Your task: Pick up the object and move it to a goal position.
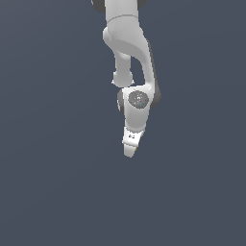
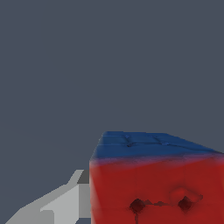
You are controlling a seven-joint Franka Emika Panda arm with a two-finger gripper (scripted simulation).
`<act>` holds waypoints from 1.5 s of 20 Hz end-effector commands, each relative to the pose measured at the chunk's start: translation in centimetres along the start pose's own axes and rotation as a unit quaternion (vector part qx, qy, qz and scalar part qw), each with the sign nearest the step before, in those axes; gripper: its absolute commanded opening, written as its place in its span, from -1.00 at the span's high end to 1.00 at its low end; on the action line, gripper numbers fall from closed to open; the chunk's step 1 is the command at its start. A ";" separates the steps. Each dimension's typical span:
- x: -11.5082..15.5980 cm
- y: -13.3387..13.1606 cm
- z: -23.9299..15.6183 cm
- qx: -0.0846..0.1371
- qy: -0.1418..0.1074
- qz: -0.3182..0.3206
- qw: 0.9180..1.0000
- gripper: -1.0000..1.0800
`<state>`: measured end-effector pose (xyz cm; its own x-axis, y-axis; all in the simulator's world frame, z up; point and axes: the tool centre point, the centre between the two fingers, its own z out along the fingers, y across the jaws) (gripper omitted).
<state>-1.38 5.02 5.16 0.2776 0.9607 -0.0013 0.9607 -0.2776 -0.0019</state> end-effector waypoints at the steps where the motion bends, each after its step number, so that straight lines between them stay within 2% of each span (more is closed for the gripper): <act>1: 0.7 0.0 -1.5 -0.002 0.000 0.000 1.000 1.00; 7: 3.1 -0.4 -6.3 -0.001 0.000 -0.001 1.000 1.00; 24: 11.9 -1.2 -24.2 -0.001 0.001 -0.001 1.000 1.00; 30: 14.3 -1.2 -28.9 -0.001 0.001 -0.001 1.000 1.00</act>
<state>1.40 18.61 32.85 0.2755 0.9613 0.0008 0.9613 -0.2755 -0.0010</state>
